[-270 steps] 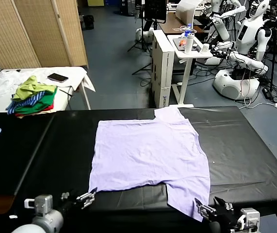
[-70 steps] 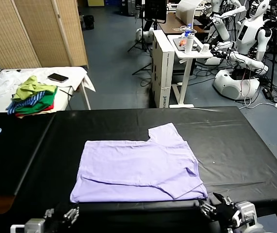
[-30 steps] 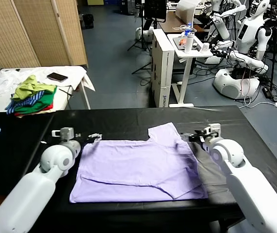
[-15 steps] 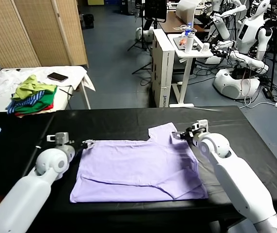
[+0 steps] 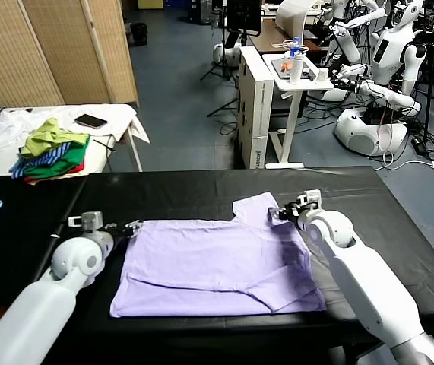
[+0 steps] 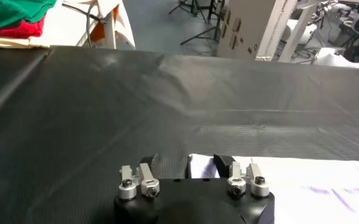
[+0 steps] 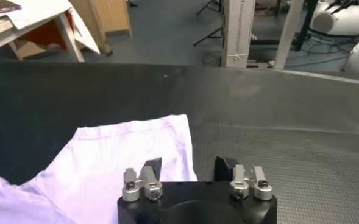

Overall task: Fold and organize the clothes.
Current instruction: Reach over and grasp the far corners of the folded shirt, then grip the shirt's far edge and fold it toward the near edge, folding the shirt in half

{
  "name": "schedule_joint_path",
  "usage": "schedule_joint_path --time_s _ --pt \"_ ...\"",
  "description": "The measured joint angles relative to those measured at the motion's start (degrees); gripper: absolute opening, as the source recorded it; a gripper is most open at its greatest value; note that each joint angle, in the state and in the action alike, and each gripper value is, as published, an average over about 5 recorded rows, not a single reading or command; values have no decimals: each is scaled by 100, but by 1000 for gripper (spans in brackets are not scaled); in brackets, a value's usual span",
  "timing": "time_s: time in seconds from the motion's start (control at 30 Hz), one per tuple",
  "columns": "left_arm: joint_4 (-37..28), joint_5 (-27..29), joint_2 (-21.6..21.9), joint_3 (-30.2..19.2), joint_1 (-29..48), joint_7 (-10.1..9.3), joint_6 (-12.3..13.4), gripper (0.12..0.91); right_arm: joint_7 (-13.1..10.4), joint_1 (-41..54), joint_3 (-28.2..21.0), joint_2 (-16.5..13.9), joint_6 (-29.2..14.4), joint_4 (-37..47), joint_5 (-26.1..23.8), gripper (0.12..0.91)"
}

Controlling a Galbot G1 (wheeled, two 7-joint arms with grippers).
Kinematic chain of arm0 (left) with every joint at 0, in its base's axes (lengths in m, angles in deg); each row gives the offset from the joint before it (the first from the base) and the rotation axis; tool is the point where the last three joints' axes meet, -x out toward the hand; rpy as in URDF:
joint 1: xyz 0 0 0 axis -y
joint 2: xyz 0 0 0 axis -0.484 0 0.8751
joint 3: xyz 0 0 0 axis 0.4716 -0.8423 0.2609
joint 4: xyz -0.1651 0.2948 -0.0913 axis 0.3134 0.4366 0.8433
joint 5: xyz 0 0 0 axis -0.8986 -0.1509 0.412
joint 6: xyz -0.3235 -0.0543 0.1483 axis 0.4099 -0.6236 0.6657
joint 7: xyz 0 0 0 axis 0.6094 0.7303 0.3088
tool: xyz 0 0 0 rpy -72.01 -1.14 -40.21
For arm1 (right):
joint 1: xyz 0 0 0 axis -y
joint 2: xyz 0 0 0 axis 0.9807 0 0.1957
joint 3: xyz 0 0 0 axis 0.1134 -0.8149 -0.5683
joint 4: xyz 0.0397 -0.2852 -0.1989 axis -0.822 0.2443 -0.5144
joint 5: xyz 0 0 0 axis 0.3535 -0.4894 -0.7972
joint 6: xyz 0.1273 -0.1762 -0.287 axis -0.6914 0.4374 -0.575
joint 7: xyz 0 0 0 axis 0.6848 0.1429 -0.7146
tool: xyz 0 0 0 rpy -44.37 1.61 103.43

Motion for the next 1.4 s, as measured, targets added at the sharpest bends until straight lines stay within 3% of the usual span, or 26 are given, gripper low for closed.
schedule_joint_path --time_s 0.23,0.4,0.5,0.67,0.9,1.2,1.4 --pt "-20 -5 -26 -52 63 51 12 509 54 -36 12 14 -3 16 -75 474" --pt "-56 5 -32 -57 75 68 31 369 70 -57 17 35 -7 -20 -99 237" --pt "-44 6 -26 -59 65 91 30 277 64 -80 29 39 -43 -51 -103 161" --pt "-7 5 -8 -61 57 110 35 213 119 -174 102 20 -363 -145 -140 141" --pt "175 12 68 -1 -23 116 110 208 252 -444 364 -132 -957 -555 -131 141" --pt "750 31 316 247 -365 111 198 208 264 -963 829 -390 -944 -1277 59 141" --pt "1256 34 509 490 -741 130 224 208 185 -1368 1118 -582 -658 -1894 239 141"
